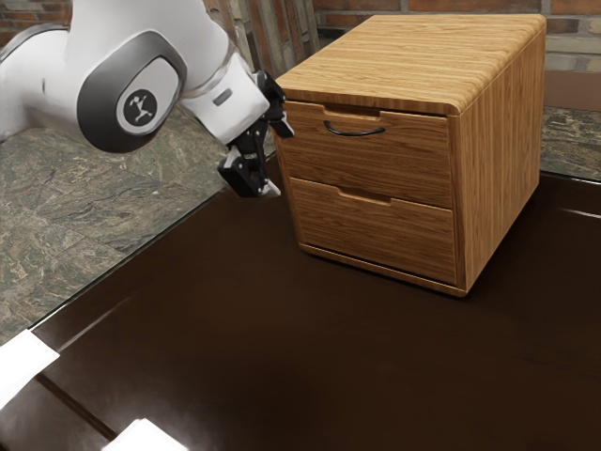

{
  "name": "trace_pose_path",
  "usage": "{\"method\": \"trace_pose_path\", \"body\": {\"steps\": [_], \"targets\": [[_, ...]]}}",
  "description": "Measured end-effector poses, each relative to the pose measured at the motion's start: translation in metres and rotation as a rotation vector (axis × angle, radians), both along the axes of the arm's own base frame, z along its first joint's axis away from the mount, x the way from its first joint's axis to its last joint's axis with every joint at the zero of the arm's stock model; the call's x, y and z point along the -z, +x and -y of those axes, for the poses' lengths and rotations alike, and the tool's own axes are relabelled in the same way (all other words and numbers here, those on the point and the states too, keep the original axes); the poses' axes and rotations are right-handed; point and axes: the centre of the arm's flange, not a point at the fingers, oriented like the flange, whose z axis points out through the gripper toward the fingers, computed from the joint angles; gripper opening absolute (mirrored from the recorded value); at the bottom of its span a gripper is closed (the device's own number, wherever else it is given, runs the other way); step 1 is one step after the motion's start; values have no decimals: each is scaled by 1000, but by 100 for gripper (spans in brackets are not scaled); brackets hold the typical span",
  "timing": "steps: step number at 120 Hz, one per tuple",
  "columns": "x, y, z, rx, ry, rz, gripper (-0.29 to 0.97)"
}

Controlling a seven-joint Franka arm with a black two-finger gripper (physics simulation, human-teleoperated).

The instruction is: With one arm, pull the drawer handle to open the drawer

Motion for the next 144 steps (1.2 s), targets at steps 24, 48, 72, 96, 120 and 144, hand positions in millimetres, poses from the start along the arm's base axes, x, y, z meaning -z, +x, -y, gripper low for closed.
{"method": "trace_pose_path", "body": {"steps": [24, 48, 72, 96, 120, 144], "targets": [[4, 31, 19, 110, 101, 40, 66], [-12, 39, 24, 169, 142, 107, 66], [8, 61, 5, 182, 161, 117, 66], [34, 79, 10, 222, 173, 110, 66], [49, 95, -10, 214, 186, 116, 66], [66, 101, -17, 218, 194, 80, 70]]}}
